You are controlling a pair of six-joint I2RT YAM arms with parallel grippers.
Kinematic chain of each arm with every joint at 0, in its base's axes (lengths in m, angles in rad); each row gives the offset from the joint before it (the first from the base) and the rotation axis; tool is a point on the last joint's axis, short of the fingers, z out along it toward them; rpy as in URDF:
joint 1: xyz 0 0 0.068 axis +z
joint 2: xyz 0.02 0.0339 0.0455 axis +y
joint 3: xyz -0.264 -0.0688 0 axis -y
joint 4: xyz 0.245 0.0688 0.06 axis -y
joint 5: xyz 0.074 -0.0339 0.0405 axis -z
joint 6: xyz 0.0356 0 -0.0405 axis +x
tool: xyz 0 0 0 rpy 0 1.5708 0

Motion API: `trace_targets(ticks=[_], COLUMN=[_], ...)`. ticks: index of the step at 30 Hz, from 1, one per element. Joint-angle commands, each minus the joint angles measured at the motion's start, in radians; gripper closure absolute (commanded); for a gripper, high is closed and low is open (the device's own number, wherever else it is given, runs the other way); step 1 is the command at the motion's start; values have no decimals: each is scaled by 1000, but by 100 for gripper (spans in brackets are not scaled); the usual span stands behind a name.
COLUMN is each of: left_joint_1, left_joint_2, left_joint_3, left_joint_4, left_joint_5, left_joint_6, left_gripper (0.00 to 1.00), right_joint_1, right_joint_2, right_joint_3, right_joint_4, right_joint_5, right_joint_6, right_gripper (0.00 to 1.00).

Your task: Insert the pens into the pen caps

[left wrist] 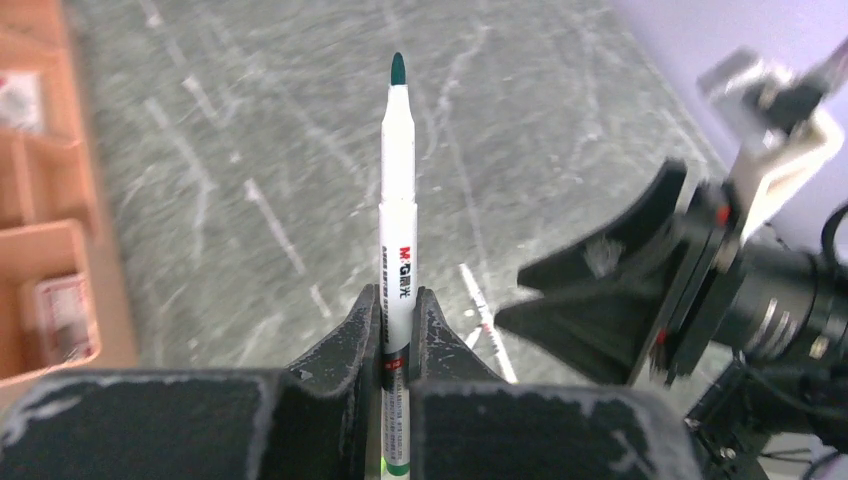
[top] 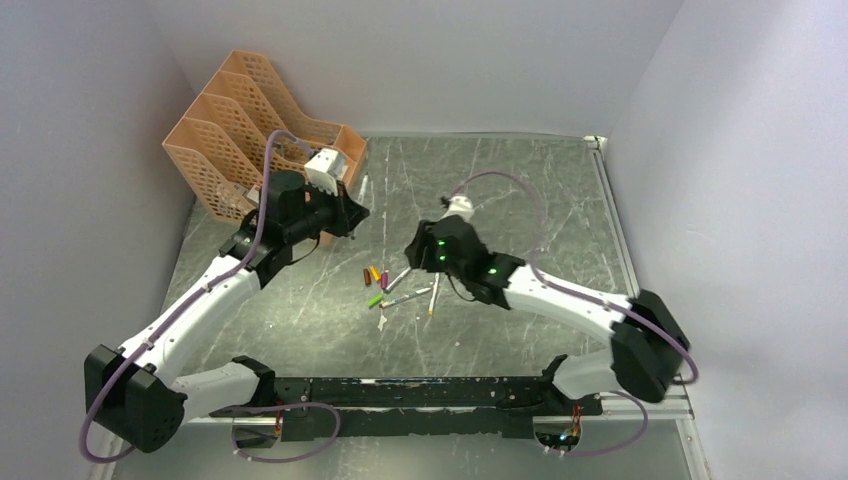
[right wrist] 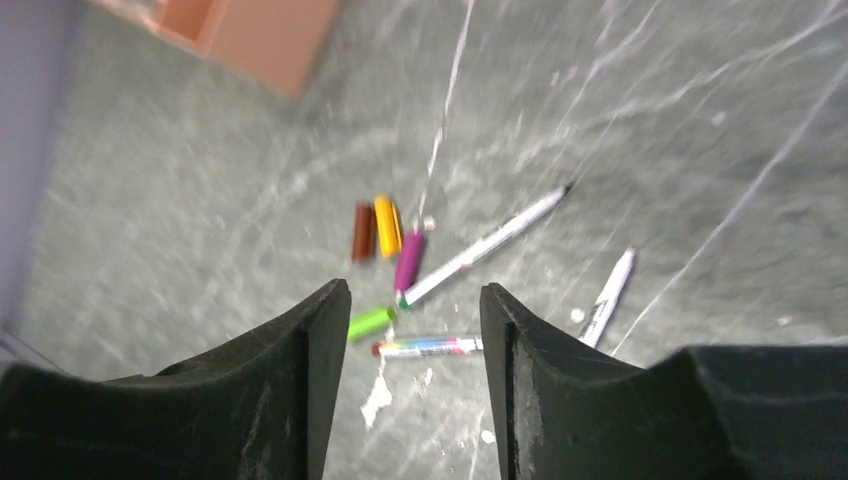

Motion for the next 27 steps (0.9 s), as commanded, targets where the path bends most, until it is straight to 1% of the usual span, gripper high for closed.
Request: trace_targets(ticks=[1,2,4,7,9,14,15,17,19,21,23,27], left_joint_1=[82,98,125,153,167,180,181,182,182,182,182,182], left_joint_2=[1,0,-7,-13,-18,-18,-17,-16,-16,-17,-17,-22], left_joint_3=[-17,-22,-28,-24,-26,-36,-37,-40,-43,-42,-41,-42], left_joint_4=[-95,-97,-98,-108,-109,-91,-88,-89,-88,-92,-95,-103], left_joint_5=[-35,-30,-10,9,22,58,62,66,67,66,67,60], left_joint_6=[-25,-28,-31,-24,-22,-30,-32,-33,-33,-31,-28,-23], left_gripper=[93,93,93,93,93,93,93,93,93,93,93,93], right_joint_1=[100,117,146,183,198,205,205,205,204,204,203,205], right_joint_2=[150,190,263,317,335,365,372,388,416,459,490,506], right_joint_3=[118,142,192,219,215,216,223,240,274,321,356,370], right_joint_4=[-121,-133,-152,-152,-133,-133,-133,-136,-155,-186,-205,-194], right_joint_5=[-20,-19,-21,-19,-40,5,19,43,70,86,89,63], right_joint_6=[-49,-56,-81,-119,-156,-172,-172,-182,-190,-204,-221,-256], right_gripper=[56,59,69,90,94,91,88,76,68,68,70,73])
